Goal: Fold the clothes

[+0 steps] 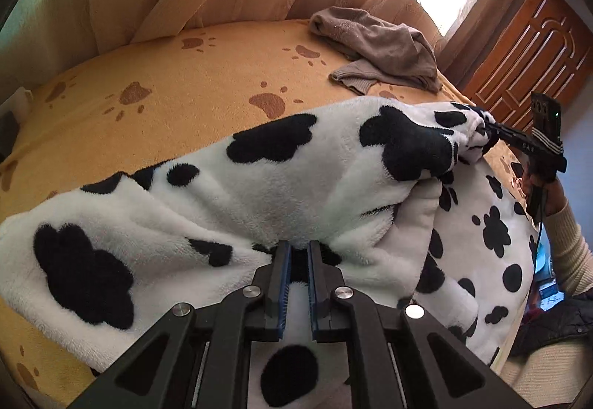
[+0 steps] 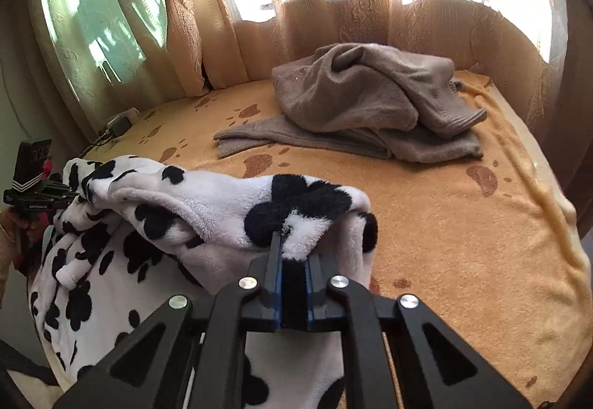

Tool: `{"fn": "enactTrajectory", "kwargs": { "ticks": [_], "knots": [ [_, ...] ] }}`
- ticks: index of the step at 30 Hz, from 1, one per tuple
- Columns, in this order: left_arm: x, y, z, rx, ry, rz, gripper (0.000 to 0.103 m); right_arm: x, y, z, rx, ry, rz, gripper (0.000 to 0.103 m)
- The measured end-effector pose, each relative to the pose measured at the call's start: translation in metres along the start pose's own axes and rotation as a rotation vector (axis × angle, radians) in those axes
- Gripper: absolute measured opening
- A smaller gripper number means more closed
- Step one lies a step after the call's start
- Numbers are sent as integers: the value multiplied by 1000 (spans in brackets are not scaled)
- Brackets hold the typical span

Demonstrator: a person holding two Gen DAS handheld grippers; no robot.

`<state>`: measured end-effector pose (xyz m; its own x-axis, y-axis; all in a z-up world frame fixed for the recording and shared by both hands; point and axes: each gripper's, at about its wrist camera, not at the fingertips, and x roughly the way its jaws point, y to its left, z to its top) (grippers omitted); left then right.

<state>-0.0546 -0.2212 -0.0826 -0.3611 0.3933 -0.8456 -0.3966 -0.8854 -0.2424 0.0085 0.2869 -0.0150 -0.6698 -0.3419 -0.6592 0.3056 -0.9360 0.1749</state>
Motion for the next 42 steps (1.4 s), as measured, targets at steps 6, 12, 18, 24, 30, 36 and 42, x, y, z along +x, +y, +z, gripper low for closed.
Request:
{"fn": "enactTrajectory", "kwargs": {
  "ticks": [6, 12, 18, 24, 30, 36, 42],
  "knots": [
    [-6, -1, -18, 12, -1, 19, 9, -6, -5, 3, -81, -29, -150, 11],
    [-5, 8, -13, -33, 6, -20, 9, 9, -13, -23, -34, 64, -162, 36],
    [-34, 8, -6, -51, -48, -50, 9, -54, -5, 8, -10, -142, -275, 83],
    [-62, 17, 28, -122, -222, 64, 9, -37, 55, 43, -140, -174, -228, 83],
    [-21, 72, 18, -347, -132, 238, 9, 46, 76, 17, -142, 67, -122, 83],
    [-10, 85, -18, -437, -217, 169, 9, 66, 61, -9, -100, 157, -60, 84],
    [-12, 107, -18, -551, -226, 32, 9, 69, 60, -7, -97, 155, -69, 89]
  ]
}}
